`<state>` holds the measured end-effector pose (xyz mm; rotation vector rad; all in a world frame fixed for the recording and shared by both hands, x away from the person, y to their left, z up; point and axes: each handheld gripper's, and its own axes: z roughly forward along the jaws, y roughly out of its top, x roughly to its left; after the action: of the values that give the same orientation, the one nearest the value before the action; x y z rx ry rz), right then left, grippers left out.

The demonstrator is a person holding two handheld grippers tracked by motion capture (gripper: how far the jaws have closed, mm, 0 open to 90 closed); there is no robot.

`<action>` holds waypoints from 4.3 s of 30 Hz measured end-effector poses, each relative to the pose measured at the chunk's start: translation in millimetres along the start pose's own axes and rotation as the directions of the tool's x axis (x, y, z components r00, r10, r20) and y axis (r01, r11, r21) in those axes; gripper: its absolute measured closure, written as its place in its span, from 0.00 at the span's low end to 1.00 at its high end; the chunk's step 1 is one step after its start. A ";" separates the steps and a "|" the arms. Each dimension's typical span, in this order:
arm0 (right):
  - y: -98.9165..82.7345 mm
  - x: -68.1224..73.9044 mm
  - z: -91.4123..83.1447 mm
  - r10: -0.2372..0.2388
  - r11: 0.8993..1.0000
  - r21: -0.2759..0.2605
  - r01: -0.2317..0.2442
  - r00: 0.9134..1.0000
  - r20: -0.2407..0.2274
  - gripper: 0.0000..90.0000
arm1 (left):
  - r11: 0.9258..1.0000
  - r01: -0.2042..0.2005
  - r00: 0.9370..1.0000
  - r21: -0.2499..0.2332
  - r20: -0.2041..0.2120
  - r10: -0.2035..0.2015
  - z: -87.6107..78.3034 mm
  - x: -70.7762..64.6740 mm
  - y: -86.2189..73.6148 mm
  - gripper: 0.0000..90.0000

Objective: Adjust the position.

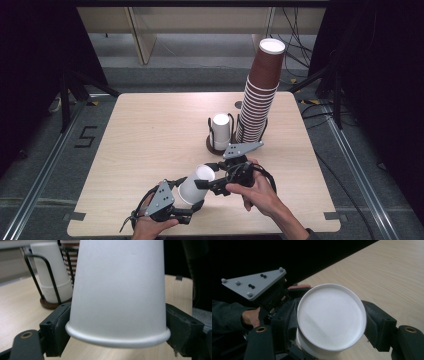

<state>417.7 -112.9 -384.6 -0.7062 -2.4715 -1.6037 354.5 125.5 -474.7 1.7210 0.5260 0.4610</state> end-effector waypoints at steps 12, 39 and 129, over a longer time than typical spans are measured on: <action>-2.0 -3.4 -5.2 0.029 0.999 -0.030 -0.030 0.999 -0.021 0.38 | 0.998 -0.022 1.000 -0.055 0.005 0.022 -3.1 2.6 0.2 0.18; 0.2 12.5 -10.0 -0.350 0.911 0.260 0.321 0.934 0.071 0.25 | 0.961 -0.151 0.988 0.231 0.046 0.145 -2.9 4.9 5.1 0.29; -23.0 -1.5 -8.8 -0.496 0.803 0.238 0.546 0.835 -0.239 0.37 | 0.993 0.117 0.956 -0.019 0.274 -0.107 -8.3 1.6 12.4 0.16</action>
<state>407.6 -128.8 -400.4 0.1754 -2.8391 -1.2886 352.3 130.8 -460.8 1.6774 0.4104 0.1464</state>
